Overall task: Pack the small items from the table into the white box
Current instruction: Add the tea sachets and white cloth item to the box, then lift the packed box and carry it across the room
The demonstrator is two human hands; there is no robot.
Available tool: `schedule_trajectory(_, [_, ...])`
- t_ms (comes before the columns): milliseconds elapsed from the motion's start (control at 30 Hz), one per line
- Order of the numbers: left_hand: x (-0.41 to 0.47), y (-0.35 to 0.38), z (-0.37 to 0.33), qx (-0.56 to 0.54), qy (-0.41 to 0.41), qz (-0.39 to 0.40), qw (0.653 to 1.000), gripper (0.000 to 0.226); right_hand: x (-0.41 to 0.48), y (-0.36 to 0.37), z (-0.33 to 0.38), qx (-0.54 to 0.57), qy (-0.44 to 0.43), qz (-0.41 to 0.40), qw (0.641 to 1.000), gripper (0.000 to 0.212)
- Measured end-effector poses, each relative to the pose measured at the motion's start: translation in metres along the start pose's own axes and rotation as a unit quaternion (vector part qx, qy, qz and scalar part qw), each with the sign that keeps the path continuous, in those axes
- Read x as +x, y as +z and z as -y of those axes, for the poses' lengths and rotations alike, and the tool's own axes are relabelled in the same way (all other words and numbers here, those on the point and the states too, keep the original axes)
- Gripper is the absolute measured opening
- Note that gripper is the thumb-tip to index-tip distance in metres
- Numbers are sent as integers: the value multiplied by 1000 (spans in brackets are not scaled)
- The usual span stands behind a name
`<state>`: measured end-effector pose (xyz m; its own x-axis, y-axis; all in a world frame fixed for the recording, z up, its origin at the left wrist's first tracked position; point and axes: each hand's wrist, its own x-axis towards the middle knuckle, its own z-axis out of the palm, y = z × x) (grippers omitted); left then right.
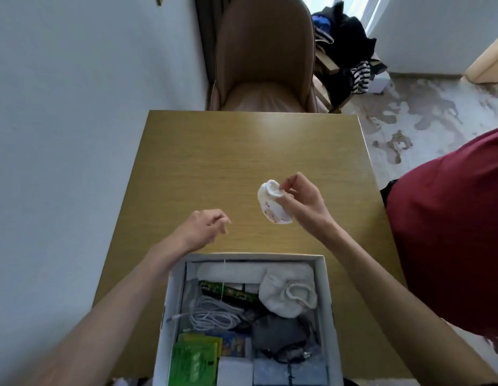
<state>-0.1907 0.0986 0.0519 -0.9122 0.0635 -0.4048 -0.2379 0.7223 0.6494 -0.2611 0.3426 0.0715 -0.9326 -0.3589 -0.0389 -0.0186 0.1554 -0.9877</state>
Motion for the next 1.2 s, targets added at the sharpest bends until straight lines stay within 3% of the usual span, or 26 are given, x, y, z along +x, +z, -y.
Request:
schedule_trajectory(133, [-44, 11, 7, 105, -11, -136, 985, 29, -60, 0, 18, -24, -73, 76, 994, 10])
schedule_trajectory(267, [-87, 31, 19, 75, -25, -211, 974, 36, -111, -1, 25, -169, -194, 114, 960, 9])
schedule_trajectory(333, [-104, 39, 23, 46, -46, -240, 969, 48, -131, -1, 20, -278, -231, 148, 921, 12])
schedule_trajectory(433, [-119, 47, 25, 20, -71, -229, 971, 53, -150, -3, 5, -490, -221, 241, 808, 22])
schedule_trajectory(467, [-122, 50, 26, 17, -75, -215, 974, 52, -156, -3, 3, -518, -203, 257, 790, 24])
schedule_trajectory(500, [-124, 51, 27, 15, -76, -202, 976, 51, -162, -4, 4, -515, -194, 254, 796, 24])
schedule_trajectory(567, [-128, 52, 29, 2, -73, -196, 978, 51, -172, -9, 8, -460, -190, 216, 840, 17])
schedule_trajectory(667, [-141, 53, 30, 11, -77, -209, 975, 57, -184, -19, 11, -404, -155, 102, 896, 15])
schedule_trajectory(733, [-153, 55, 35, 43, -101, -180, 978, 58, -188, -18, 7, -397, -92, 16, 913, 17])
schedule_trajectory(800, [-163, 55, 41, 99, -128, -129, 978, 53, -188, -11, -1, -408, 13, -26, 912, 36])
schedule_trajectory(900, [-169, 53, 47, 149, -141, -95, 974, 44, -191, 2, -13, -414, 153, -8, 897, 63])
schedule_trajectory(1000, [-167, 53, 50, 136, -144, -102, 975, 31, -199, 16, -21, -392, 162, -21, 905, 62])
schedule_trajectory(1100, [-164, 54, 50, 101, -166, -69, 978, 23, -211, 29, -22, -342, 139, -109, 923, 71])
schedule_trajectory(1200, [-163, 52, 50, 69, -186, -27, 980, 14, -222, 28, -28, -307, 205, -167, 914, 75])
